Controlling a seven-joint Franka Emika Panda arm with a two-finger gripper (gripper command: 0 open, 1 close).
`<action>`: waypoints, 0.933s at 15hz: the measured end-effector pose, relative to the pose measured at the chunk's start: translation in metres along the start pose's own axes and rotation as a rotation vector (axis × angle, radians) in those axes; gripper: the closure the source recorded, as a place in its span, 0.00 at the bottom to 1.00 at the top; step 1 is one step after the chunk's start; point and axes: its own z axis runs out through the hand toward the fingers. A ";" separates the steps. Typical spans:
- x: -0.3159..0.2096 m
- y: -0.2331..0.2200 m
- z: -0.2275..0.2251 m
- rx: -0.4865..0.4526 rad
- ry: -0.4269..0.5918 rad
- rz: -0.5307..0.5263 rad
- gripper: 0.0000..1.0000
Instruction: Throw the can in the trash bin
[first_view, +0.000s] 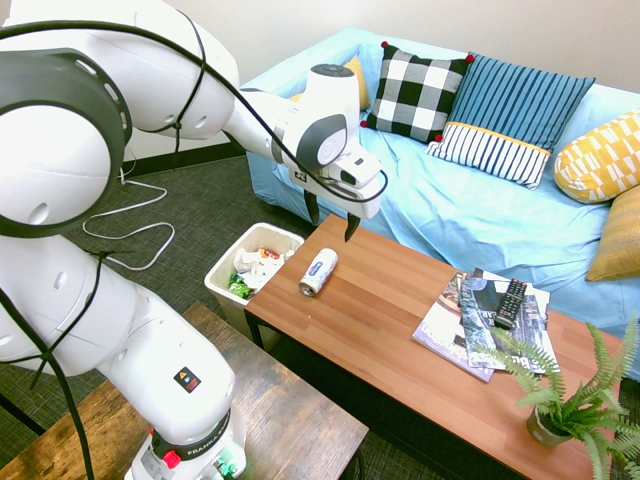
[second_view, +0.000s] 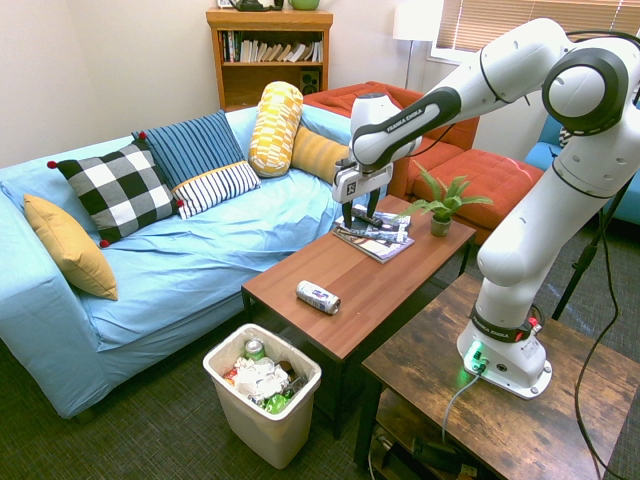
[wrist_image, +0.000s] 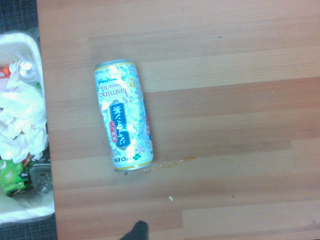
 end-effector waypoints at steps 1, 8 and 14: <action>0.000 -0.001 0.000 0.000 -0.001 0.000 0.00; -0.004 -0.039 0.063 0.027 0.007 -0.051 0.00; -0.022 -0.080 0.137 0.015 -0.002 -0.119 0.00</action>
